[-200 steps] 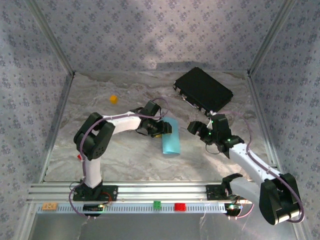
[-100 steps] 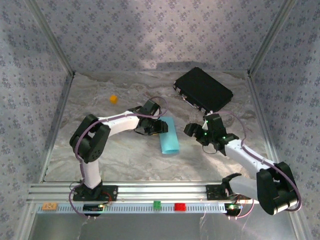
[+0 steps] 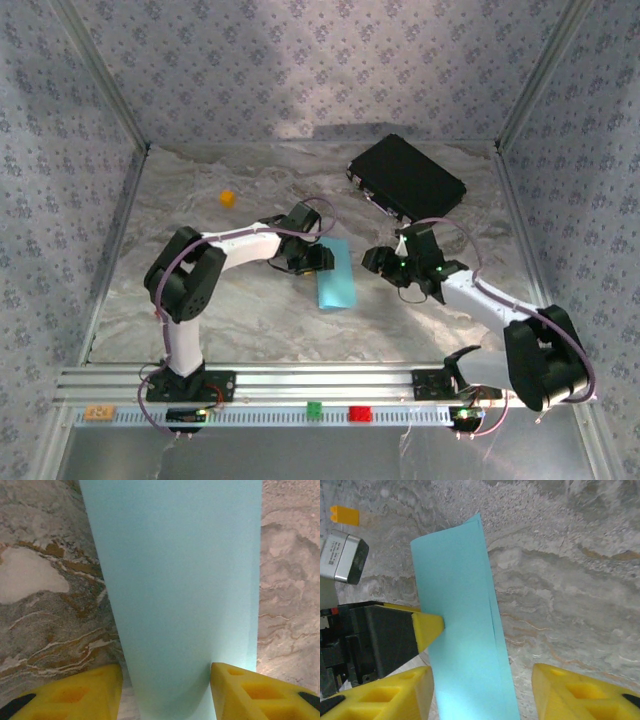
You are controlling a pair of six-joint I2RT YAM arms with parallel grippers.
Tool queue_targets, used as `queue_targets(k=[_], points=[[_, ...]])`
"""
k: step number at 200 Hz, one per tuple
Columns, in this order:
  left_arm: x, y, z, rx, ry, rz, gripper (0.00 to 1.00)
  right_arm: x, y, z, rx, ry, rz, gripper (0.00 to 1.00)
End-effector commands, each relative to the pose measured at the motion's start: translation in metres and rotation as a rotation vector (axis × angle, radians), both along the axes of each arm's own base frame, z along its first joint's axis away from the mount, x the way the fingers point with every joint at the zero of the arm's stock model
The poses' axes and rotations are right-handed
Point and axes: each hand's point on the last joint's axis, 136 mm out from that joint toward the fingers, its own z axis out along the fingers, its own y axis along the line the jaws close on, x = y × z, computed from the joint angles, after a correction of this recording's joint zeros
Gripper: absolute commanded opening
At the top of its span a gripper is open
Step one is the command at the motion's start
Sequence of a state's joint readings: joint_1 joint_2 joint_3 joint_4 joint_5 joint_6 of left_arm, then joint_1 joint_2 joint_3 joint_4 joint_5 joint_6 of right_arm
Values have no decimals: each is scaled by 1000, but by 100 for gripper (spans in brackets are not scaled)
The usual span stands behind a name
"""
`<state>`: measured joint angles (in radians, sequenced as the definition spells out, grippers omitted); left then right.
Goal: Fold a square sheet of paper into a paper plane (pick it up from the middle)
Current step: First fold the square sheet of paper in half at the center of the table, then hold the square sheet of paper at the center of the table.
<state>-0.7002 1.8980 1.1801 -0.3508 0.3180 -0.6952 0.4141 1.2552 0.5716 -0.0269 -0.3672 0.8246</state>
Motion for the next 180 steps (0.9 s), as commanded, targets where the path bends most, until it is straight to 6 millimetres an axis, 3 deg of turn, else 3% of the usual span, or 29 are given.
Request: queue_targets(k=[1,48,83,150,180], points=[[-4,1,-7,25,30,-26,49,5,16,10,31,-20,56,52],[0,3,-8,35,30,20,49,4,37,0,21,4,129,39],[1,1,-10,24,37,31,50,4,48,-12,6,44,162,24],[1,1,-13,22,43,43,51,4,65,-35,-3,99,209,20],[1,-2,-6,9,25,34,59,0,61,-56,-46,166,203,13]])
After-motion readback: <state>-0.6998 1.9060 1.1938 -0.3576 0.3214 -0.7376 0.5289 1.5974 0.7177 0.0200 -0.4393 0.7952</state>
